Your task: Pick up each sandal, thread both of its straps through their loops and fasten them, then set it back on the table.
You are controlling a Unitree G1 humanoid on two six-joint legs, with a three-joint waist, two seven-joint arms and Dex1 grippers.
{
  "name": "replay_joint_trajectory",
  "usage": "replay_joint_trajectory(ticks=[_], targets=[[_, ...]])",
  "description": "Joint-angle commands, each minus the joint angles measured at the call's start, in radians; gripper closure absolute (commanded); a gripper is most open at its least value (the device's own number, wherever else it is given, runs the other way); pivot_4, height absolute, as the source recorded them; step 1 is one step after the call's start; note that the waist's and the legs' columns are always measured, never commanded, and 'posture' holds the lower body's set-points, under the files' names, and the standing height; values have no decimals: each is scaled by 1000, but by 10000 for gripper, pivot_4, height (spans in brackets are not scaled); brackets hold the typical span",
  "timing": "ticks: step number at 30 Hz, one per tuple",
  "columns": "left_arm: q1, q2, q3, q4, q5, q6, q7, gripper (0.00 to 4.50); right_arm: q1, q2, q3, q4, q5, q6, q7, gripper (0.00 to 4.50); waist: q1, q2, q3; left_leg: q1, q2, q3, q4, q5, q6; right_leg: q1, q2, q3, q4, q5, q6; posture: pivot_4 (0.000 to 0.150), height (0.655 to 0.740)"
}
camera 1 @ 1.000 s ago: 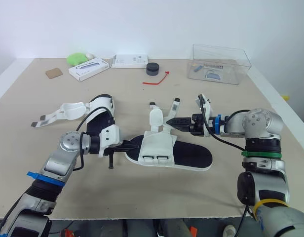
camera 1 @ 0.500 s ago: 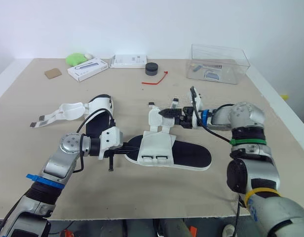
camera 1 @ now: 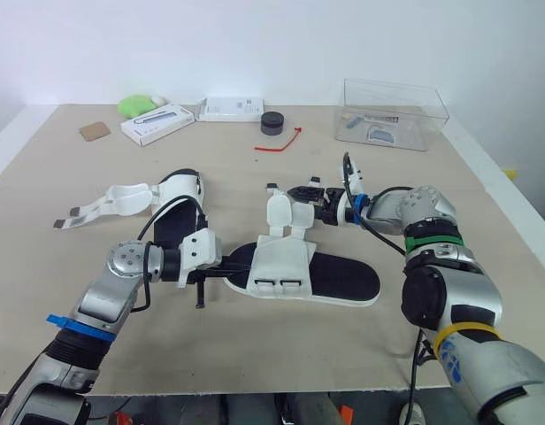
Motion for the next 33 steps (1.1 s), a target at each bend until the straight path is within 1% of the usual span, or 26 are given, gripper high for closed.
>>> replay_joint_trajectory(ticks=[1,5,8,9,10,13,14,16,19,23,25,27,29,30,33], targets=[[-2,-2,4,-29,-1,-10,4,44723,-56,-19,-42,32,2,-63,0,8032,0,0,0,0,0,0,0,0,0,0,0,0,0,0,0,1500,7400],[1,-5,1,-28,2,-13,6,44723,-78,-20,-60,72,-1,-100,-9,8032,-2,0,0,0,0,0,0,0,0,0,0,0,0,0,0,1500,7400],[6,-7,-2,-30,5,-15,8,45000,-86,-18,-55,85,-7,-110,3,15514,-2,0,0,0,0,0,0,0,0,0,0,0,0,0,0,1500,7400],[7,-8,-2,-31,5,-15,8,45000,-89,-17,-54,88,-8,-111,9,23505,-2,0,0,0,0,0,0,0,0,0,0,0,0,0,0,1500,7400],[7,-8,-2,-32,5,-14,8,45000,-90,-15,-46,89,-11,-105,19,25449,-2,0,0,0,0,0,0,0,0,0,0,0,0,0,0,1500,7400],[7,-10,-1,-33,5,-13,11,45000,-86,-7,-20,83,-32,-109,41,40069,-2,0,0,0,0,0,0,0,0,0,0,0,0,0,0,1500,7400],[8,-10,0,-33,4,-13,11,45000,-85,-7,-14,81,-38,-115,49,44057,-2,0,0,0,0,0,0,0,0,0,0,0,0,0,0,1500,7400],[10,-10,0,-34,4,-13,11,45000,-80,-8,2,67,-54,-136,77,44057,-2,0,0,0,0,0,0,0,0,0,0,0,0,0,0,1500,7400],[13,-10,0,-38,3,-11,12,45000,-47,-11,95,-15,-115,-221,190,44057,-2,0,0,0,0,0,0,0,0,0,0,0,0,0,0,1500,7400],[15,-12,-1,-40,3,-8,14,45000,76,-30,292,-280,-215,-433,421,44057,-2,0,0,0,0,-1,0,0,0,0,0,-1,0,0,0,1500,7400],[18,-13,-2,-40,4,-8,14,45000,148,-40,339,-409,-238,-541,483,44057,-2,0,0,-1,0,-1,0,0,0,0,0,-1,0,0,0,1500,7400],[19,-13,-1,-41,3,-6,13,45000,226,-45,366,-533,-262,-678,514,44057,-1,0,0,-1,0,-1,0,0,0,-1,-1,-1,0,0,0,1500,7400],[18,-15,-2,-39,3,-5,12,45000,324,-55,401,-667,-312,-909,552,44057,0,0,0,-1,0,-1,0,0,-1,-1,-1,-2,0,0,0,1500,7400],[18,-16,-2,-39,3,-5,11,45000,351,-57,411,-701,-328,-975,559,44057,1,0,0,-1,0,-1,0,0,-1,-1,-1,-2,0,0,0,1500,7400],[13,-20,-6,-33,5,-5,10,45000,444,-80,464,-783,-412,-1328,605,44057,3,0,0,-1,0,-2,0,-1,-1,-1,-1,-2,0,-1,0,1500,7400]])
